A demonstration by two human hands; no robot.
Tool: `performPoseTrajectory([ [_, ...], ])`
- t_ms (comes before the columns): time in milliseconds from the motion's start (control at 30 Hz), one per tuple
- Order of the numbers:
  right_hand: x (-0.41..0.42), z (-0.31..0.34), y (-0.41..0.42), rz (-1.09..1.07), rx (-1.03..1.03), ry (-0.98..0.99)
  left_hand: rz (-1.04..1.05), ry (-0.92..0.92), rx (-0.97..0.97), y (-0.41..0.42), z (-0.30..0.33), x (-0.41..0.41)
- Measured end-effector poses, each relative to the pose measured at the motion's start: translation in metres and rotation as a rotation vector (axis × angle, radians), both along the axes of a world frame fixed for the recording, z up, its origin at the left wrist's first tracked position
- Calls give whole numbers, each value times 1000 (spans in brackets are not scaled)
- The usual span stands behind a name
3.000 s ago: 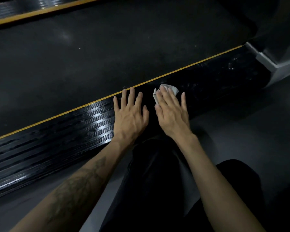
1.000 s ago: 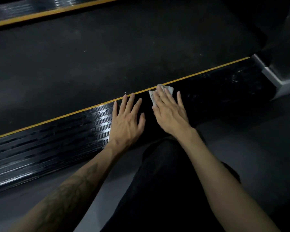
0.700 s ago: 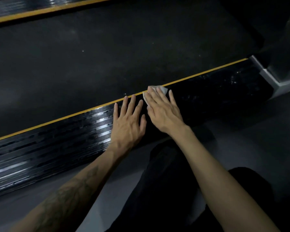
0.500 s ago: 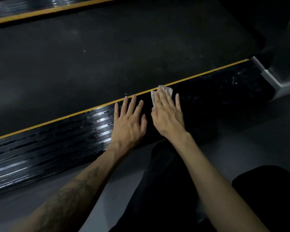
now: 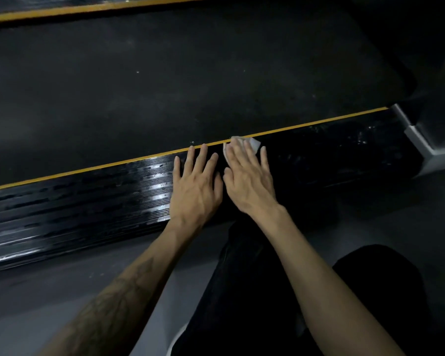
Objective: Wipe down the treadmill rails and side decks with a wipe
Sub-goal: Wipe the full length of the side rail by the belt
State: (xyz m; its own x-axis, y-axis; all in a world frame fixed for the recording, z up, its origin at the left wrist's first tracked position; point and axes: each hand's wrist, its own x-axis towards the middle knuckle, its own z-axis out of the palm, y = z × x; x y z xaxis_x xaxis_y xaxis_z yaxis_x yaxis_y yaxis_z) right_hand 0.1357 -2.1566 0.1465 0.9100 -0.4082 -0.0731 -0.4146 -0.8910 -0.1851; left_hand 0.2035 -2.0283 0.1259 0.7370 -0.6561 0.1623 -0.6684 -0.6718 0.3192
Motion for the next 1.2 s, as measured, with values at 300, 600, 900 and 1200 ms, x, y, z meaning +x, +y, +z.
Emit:
performPoseTrajectory([
  [300, 7, 5, -27, 54, -14, -30, -13, -34, 45, 0, 0, 0],
  [600, -7, 1, -31, 76, 172, -281, -1, -32, 36, -1, 1, -1],
  [900, -10, -7, -31, 144, 41, -157, 14, -35, 16, -3, 1, -2],
  [1200, -15, 2, -26, 6, -22, -55, 14, -52, 10, -4, 1, -3],
])
